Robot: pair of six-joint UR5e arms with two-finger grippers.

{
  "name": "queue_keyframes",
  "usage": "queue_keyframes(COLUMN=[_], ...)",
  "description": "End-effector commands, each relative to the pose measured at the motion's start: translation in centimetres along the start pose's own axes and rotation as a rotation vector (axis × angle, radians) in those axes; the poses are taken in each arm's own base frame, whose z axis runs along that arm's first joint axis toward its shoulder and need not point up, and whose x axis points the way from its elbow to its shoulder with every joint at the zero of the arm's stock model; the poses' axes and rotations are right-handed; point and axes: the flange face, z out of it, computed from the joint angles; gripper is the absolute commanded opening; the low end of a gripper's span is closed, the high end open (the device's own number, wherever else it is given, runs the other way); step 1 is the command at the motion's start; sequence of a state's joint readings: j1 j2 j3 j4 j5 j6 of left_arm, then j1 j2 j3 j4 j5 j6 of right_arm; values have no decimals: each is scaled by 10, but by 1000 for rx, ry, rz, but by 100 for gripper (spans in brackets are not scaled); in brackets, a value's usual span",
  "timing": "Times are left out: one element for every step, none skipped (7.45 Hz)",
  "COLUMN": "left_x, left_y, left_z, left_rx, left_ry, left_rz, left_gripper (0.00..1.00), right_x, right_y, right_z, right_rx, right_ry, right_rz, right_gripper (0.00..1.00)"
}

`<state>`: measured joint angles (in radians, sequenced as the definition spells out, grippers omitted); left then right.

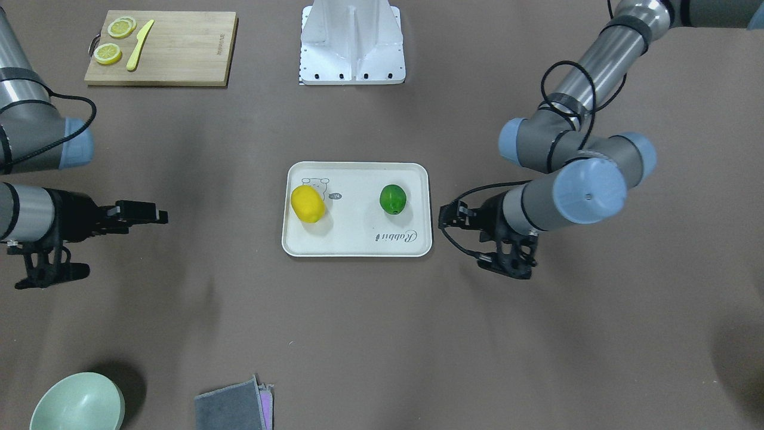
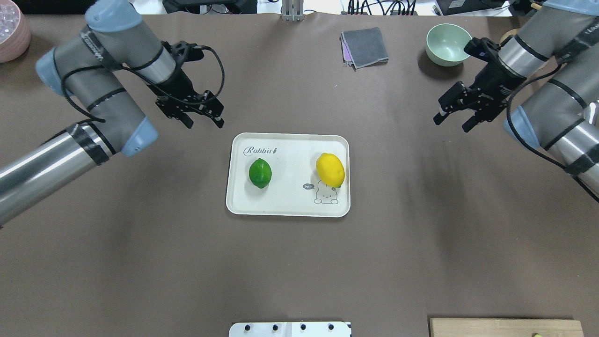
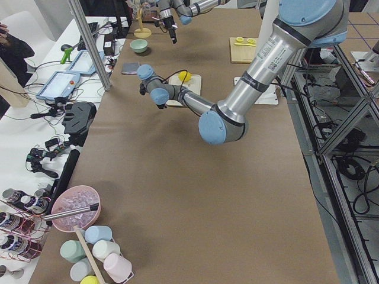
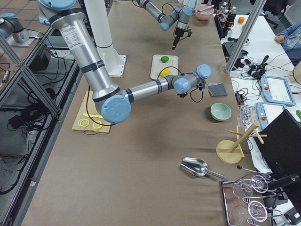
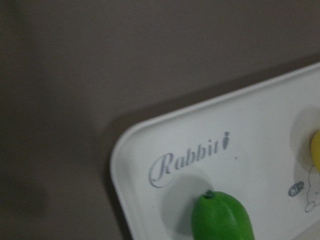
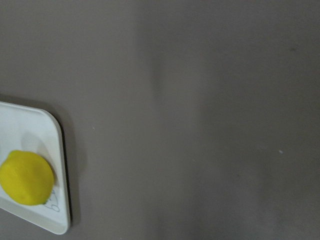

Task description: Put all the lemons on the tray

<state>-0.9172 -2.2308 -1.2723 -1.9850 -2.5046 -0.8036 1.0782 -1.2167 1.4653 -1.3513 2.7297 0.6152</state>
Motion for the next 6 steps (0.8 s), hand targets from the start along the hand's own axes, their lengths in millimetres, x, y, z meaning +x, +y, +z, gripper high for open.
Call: queue_keyframes(left_x=[-56,-74,-81,-88,-128,-171], left_y=[-7,1,22,54,95,117], left_z=[-65,-96,-117,-140,-144,-179], left_rx=[51,86,96,120,126,160], left_ry=[-107,-214,-404,-536,-611,-635], left_rz=[-174,-197,-261,-116,-113,-173], left_gripper=[99,99,99,99,99,99], right_x=[50,68,91,120,142,163], right_y=[55,70,79,83,83,86], right_z=[-16,-30,-49,-67,-88,-113], right_rx=[38,95,160,196,228,250], right_ry=[31,84,163,215,269,306], right_rz=[29,22,-55,-78,-1,91], right_gripper=[99,99,99,99,99,99])
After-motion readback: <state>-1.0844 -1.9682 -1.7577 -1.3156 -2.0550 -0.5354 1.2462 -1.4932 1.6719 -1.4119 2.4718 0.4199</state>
